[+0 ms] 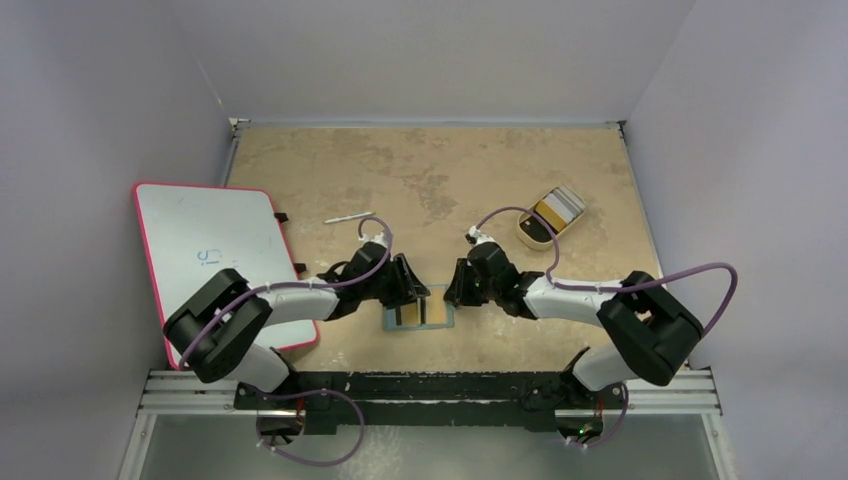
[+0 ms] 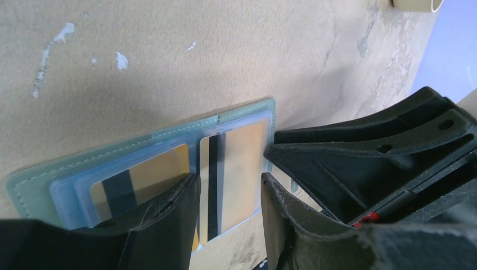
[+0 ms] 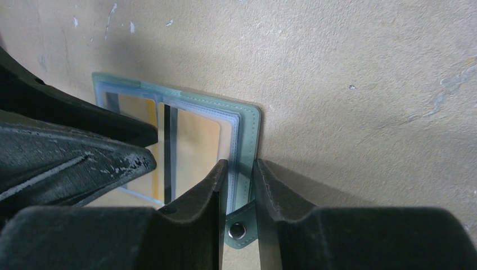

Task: Put the credit cards into the card holder
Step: Insert the credit card into the card holder.

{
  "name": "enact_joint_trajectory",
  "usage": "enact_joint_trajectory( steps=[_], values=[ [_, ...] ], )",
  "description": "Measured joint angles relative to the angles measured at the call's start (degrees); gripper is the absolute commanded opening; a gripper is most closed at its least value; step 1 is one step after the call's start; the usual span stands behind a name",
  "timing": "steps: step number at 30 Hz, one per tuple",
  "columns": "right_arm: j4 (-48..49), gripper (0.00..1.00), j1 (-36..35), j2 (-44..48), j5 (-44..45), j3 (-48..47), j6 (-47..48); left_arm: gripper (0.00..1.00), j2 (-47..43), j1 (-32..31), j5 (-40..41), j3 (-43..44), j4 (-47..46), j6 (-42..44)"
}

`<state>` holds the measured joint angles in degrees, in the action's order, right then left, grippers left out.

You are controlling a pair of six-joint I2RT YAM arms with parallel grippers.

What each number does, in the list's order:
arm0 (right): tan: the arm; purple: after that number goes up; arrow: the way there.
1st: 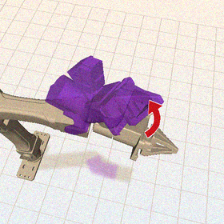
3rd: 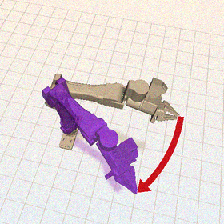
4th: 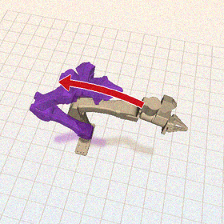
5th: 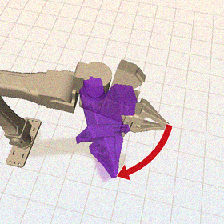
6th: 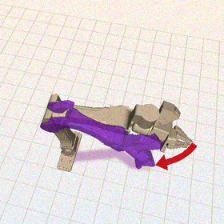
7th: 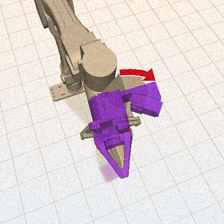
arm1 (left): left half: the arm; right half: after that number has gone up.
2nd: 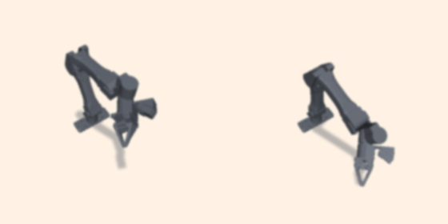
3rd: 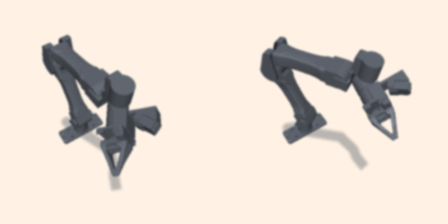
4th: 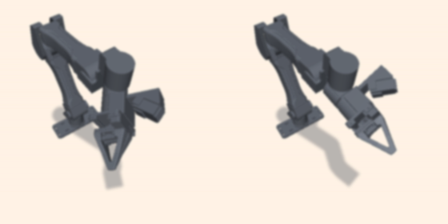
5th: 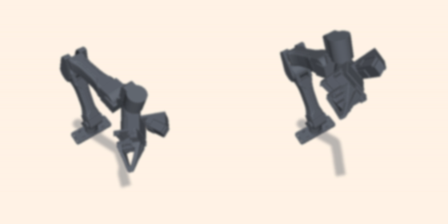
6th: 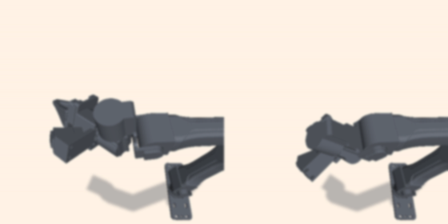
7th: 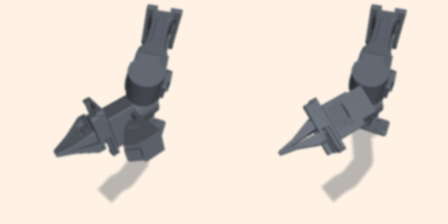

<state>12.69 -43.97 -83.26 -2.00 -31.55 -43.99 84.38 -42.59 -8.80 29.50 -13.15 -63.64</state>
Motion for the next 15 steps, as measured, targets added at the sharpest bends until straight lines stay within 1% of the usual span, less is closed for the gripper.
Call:
enact_joint_trajectory(
  steps=[5, 11, 15],
  values=[
    [0.11, 0.26, -0.02, 0.00, 0.00, 0.09, -0.63, 0.43, 0.74, -1.18, -0.83, 0.20, -0.22, -1.53],
    [0.11, 0.26, 0.00, 0.00, 0.09, 0.09, -1.07, 0.43, 2.51, -1.53, -1.75, 0.44, -2.71, -2.51],
    [0.09, 0.27, 0.07, 0.11, 1.16, 0.09, -1.14, 0.43, 3.72, -1.57, -2.19, 1.92, -2.40, -2.73]
  ],
)
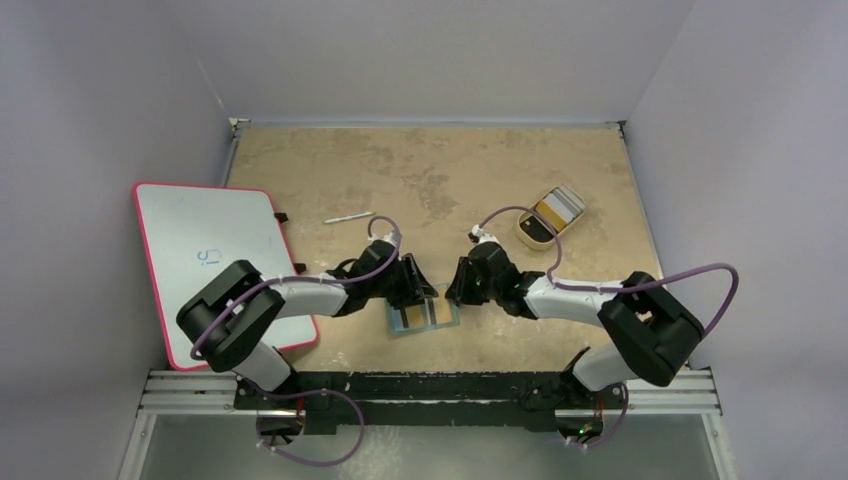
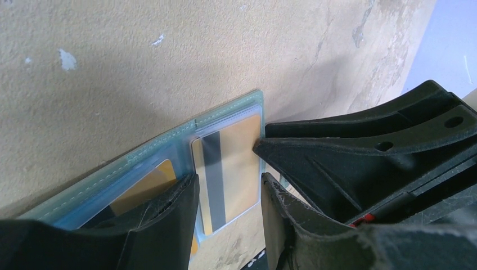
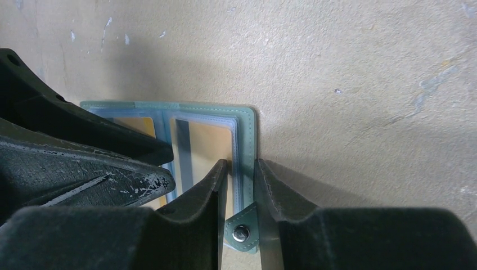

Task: Put the credit cards into the card holder
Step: Insert the credit card into the card holder.

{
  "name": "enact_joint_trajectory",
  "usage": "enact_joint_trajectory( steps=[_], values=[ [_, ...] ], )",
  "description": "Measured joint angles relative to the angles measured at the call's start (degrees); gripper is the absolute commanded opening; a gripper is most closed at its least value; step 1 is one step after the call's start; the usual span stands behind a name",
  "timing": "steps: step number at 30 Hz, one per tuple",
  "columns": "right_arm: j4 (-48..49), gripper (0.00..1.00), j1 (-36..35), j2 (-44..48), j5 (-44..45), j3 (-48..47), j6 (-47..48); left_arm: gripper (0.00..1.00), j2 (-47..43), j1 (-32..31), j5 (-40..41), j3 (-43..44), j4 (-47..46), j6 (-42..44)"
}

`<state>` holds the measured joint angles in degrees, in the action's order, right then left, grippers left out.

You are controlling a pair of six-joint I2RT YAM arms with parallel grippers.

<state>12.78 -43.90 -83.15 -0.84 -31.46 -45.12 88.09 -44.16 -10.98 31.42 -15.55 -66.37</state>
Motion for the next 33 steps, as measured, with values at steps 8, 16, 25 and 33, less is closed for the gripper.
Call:
enact_joint_trajectory(
  steps=[8, 16, 25, 33],
  values=[
    [-3.10, 0.29, 0.02, 1.36, 1.57, -0.31, -0.28, 0.45, 0.72, 0.76, 0.92, 5.99, 7.98, 4.57],
    [-5.73, 0.31, -0.09, 3.06, 1.84, -1.01, 0.35, 0.50, -6.19, 3.72, 6.99, 8.20, 20.20, 10.82],
    [-6.56, 0.31, -0.09, 4.04, 1.57, -2.78, 1.40, 0.51, -9.42, 3.65, 9.79, 5.01, 25.20, 12.57],
    [-6.43, 0.31, -0.09, 4.04, 1.25, -3.45, 1.84, 0.51, -8.92, 3.65, 9.73, 4.24, 24.63, 12.52]
  ],
)
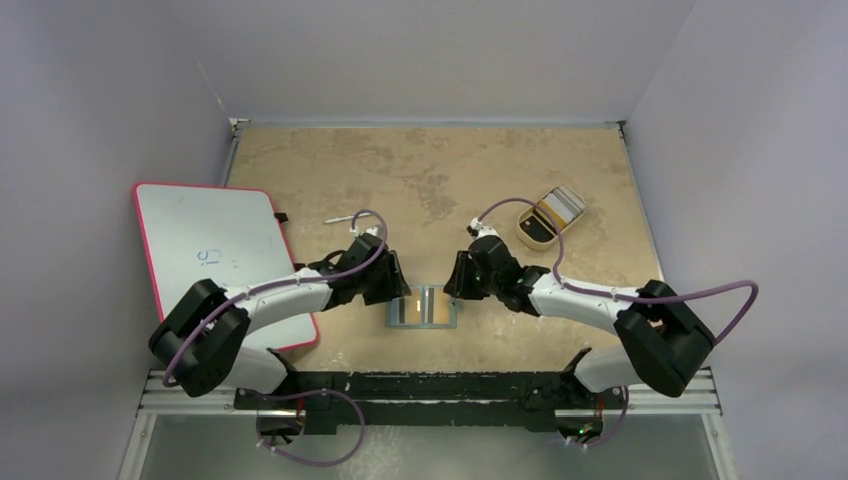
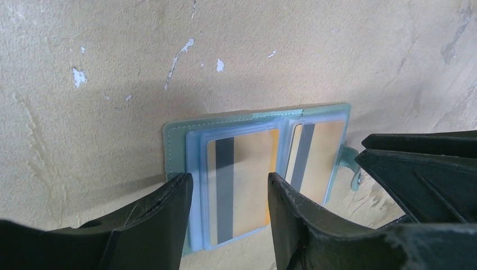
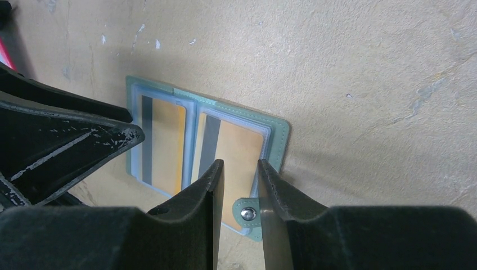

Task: Put the credit cards into the card holder
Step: Insert the credit card into the card holder.

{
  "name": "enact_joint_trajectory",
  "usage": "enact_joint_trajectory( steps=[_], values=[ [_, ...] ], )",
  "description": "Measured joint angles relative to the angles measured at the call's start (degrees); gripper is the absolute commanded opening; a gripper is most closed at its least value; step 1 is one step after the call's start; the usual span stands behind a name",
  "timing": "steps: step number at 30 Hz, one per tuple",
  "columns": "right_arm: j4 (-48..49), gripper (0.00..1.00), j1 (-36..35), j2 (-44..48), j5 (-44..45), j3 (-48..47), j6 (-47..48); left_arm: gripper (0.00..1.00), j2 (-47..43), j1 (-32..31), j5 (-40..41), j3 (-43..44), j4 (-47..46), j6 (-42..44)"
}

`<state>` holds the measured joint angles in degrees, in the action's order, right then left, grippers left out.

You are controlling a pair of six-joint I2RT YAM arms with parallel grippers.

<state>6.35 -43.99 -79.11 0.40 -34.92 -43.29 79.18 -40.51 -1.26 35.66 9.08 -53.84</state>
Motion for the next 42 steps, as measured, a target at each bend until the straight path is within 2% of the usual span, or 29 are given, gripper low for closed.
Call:
enact_joint_trajectory(
  steps=[15, 24, 33, 35, 38, 42],
  values=[
    [3.72, 0.30, -0.63, -3.82, -2.10, 0.00, 0.44, 0.51, 0.52, 0.00, -1.40, -1.57, -4.24, -0.66],
    [10.27, 0.29, -0.66, -7.87, -3.13, 0.22, 0.22, 0.51, 0.42, 0.00, -8.48, -3.39, -11.26, -2.19],
    [11.50, 0.29, -0.66, -7.96, -3.08, 0.66, 0.22, 0.51, -0.35, 0.00, -12.57, -4.33, -16.06, -3.91],
    [11.17, 0.29, -0.66, -7.76, -2.89, 0.66, 0.24, 0.47, -0.83, 0.00, -13.42, -4.63, -17.11, -4.22],
    [9.57, 0.29, -0.63, -6.93, -2.08, 0.63, 0.33, 0.35, -1.57, -0.02, -14.16, -4.63, -18.82, -4.35],
    [6.23, 0.35, -0.55, -4.63, 2.38, 0.63, 1.64, 0.25, -1.66, -0.02, -14.19, -4.63, -19.41, -4.24]
  ],
)
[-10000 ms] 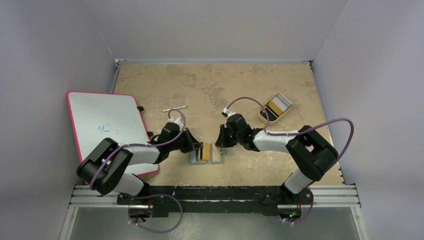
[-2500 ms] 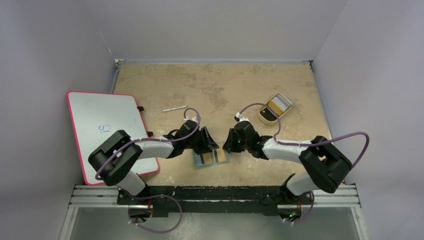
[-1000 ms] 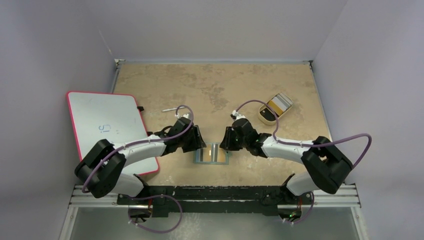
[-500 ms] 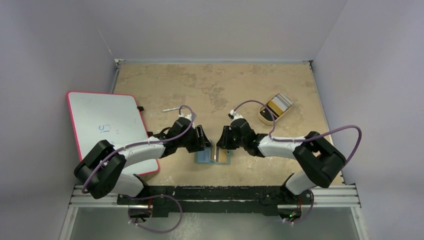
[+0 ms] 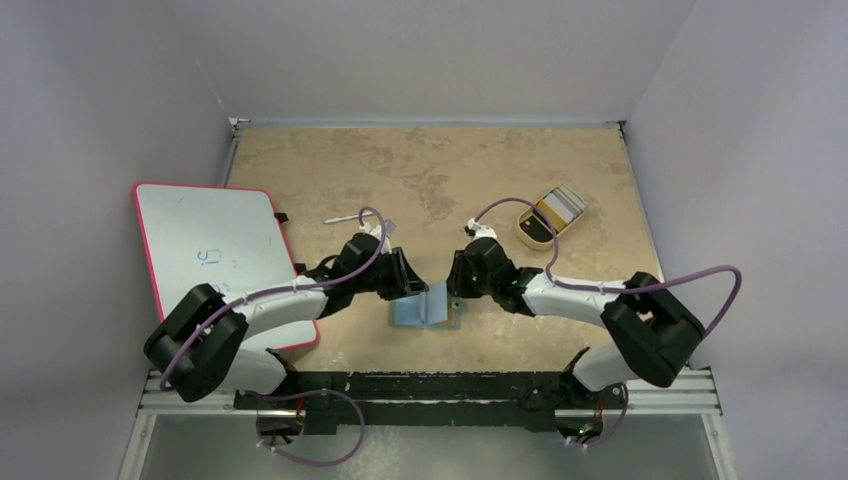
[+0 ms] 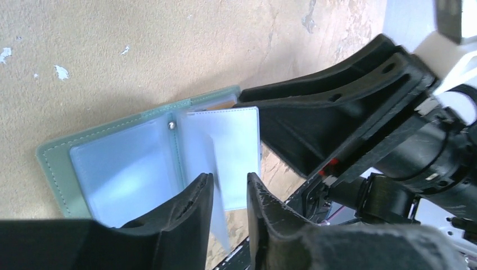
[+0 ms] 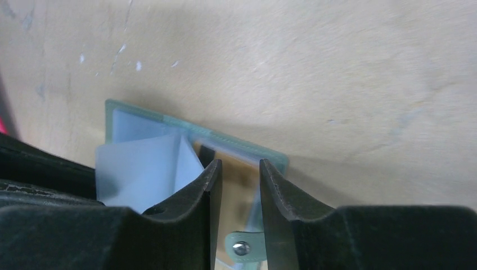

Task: Put the credit cards into the card holder
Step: Insert the credit card into the card holder, then pick up the credit card from the storage box.

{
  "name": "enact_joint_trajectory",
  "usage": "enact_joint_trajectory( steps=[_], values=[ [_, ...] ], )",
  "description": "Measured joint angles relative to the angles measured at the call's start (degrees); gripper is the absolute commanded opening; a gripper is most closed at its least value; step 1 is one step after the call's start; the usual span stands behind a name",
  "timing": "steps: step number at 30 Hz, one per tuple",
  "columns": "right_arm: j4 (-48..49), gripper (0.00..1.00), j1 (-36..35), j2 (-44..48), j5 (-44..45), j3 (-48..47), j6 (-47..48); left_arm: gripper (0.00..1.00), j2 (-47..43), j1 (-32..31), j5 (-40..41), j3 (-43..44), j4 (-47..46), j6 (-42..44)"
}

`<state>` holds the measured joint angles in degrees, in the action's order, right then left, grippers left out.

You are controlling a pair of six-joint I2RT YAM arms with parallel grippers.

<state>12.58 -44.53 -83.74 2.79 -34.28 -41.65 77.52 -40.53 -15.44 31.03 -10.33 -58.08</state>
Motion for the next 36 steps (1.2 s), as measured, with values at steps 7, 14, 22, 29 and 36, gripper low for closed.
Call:
enact_joint_trajectory(
  steps=[7, 14, 22, 29, 36],
  values=[
    [-6.19, 0.38, 7.04, 5.16, 5.44, -1.60, 5.90, 0.15, 1.68, 0.00, 0.02, 0.15, -0.09, 0.63],
    [-10.14, 0.42, 16.02, 5.70, 10.56, -11.45, 17.77, 0.27, 3.85, -0.04, 2.25, 4.55, 6.69, 3.63],
    [-11.69, 0.41, 20.28, 0.55, 15.74, -20.09, 28.96, 0.33, -2.23, -0.02, 12.79, 8.11, 20.65, 9.84],
    [-11.82, 0.40, 26.64, -1.99, 18.47, -22.27, 37.99, 0.50, -15.89, -0.02, 22.93, 11.02, 30.38, 13.62],
    [-10.23, 0.42, 30.10, -4.35, 19.54, -23.52, 45.72, 0.65, -22.73, -0.02, 25.81, 15.69, 37.81, 18.97]
  ],
)
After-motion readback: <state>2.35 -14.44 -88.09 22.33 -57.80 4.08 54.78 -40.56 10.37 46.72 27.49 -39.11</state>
